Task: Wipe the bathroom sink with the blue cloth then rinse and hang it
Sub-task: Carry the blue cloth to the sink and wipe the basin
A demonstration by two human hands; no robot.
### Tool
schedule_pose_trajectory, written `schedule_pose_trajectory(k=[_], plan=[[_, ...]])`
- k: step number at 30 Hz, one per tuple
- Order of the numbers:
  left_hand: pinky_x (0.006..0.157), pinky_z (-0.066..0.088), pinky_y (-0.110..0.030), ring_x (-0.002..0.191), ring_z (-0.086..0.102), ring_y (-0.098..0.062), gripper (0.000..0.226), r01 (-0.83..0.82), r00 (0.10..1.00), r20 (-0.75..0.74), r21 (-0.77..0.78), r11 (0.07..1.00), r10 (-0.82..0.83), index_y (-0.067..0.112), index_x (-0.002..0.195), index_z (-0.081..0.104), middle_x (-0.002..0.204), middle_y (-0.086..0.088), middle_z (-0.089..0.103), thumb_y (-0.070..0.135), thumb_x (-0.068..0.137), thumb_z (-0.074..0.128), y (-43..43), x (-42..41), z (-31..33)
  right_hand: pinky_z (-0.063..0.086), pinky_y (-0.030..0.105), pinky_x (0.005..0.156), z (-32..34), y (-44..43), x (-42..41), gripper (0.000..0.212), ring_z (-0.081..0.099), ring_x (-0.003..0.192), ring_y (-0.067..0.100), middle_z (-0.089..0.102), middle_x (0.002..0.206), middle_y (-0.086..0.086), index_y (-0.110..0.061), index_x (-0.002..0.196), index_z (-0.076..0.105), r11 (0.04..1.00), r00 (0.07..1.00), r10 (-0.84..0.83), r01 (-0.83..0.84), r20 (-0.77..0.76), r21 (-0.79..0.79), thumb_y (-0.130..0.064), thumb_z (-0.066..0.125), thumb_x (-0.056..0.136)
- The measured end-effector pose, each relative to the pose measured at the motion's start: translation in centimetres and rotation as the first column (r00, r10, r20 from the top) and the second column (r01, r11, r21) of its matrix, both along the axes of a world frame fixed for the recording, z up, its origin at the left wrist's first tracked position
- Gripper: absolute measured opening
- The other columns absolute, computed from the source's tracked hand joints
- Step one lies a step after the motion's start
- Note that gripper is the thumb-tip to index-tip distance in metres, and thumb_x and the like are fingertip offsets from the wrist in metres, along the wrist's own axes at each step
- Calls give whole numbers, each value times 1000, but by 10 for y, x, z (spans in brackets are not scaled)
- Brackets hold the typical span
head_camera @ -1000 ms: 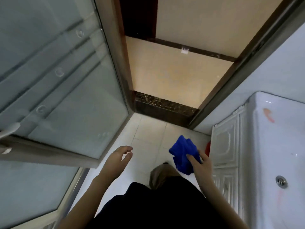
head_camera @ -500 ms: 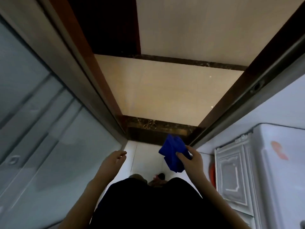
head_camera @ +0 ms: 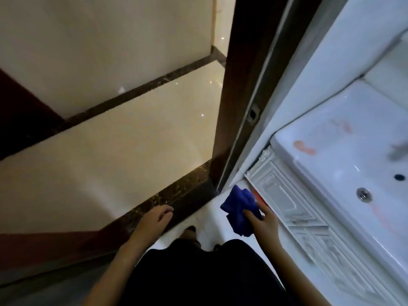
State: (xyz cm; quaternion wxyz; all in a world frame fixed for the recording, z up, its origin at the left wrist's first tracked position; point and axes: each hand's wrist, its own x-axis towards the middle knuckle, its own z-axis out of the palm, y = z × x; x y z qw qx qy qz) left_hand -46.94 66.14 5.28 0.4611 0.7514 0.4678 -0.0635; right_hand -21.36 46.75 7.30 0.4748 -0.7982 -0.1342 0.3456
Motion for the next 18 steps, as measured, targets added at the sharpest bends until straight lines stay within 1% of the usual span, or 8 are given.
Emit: schedule_pose_trajectory(k=[2,4,7,8,10,14,16,18], plan=[[79,42,-22,102,57,-9,23,160,987,-3,23,987,-160,25,119,63,112,9,61,30,102,49,31,25,2,55,49,72,4,-8,-4,20,68,78,31,73,88,14,-19,92,72,982,982,-189,188,-21,-22,-2,69,83],[80,41,-23,102,58,-11,22,287,957,22,31,957,-288,24,117,65,112,7,62,28,101,50,56,58,5,55,42,67,10,-19,-7,17,68,75,27,74,88,9,-20,92,72,932,931,-363,363,-21,-24,-6,71,82],[82,45,-25,100,61,-9,20,439,896,79,-11,898,-437,23,113,66,113,6,64,26,101,51,74,118,11,50,28,57,20,-40,-12,13,63,65,20,73,78,5,-18,91,72,821,821,-570,570,-2,-10,-8,73,83],[84,47,-25,101,62,-8,19,490,869,93,-25,871,-486,24,113,66,112,7,64,27,101,52,72,138,13,51,27,58,23,-48,-14,13,64,65,19,74,77,7,-17,91,72,776,776,-631,631,-3,-3,-8,73,83],[88,49,-24,102,62,-6,18,583,807,124,-18,812,-577,24,112,67,111,8,64,27,100,53,60,176,13,52,30,61,29,-67,-16,12,65,66,20,75,80,10,-17,93,72,689,689,-725,725,9,17,-8,72,84],[84,46,-18,102,64,-8,18,713,695,168,-31,701,-699,21,111,68,108,7,66,24,98,56,19,243,5,53,29,61,32,-107,-16,12,67,66,18,75,77,6,-19,89,72,512,511,-859,859,38,26,-8,71,84],[80,45,-13,100,64,-5,16,762,644,171,-63,644,-745,26,109,67,104,11,67,24,98,56,-4,269,-2,53,28,58,29,-129,-13,11,66,64,18,74,74,5,-19,86,71,433,432,-901,901,43,21,-8,71,84],[78,43,-8,99,63,-1,13,795,606,163,-73,603,-779,32,104,65,102,13,67,24,98,57,-24,292,-10,52,33,58,23,-149,-3,10,64,62,19,73,72,7,-17,83,71,383,382,-923,923,37,22,-7,70,84]])
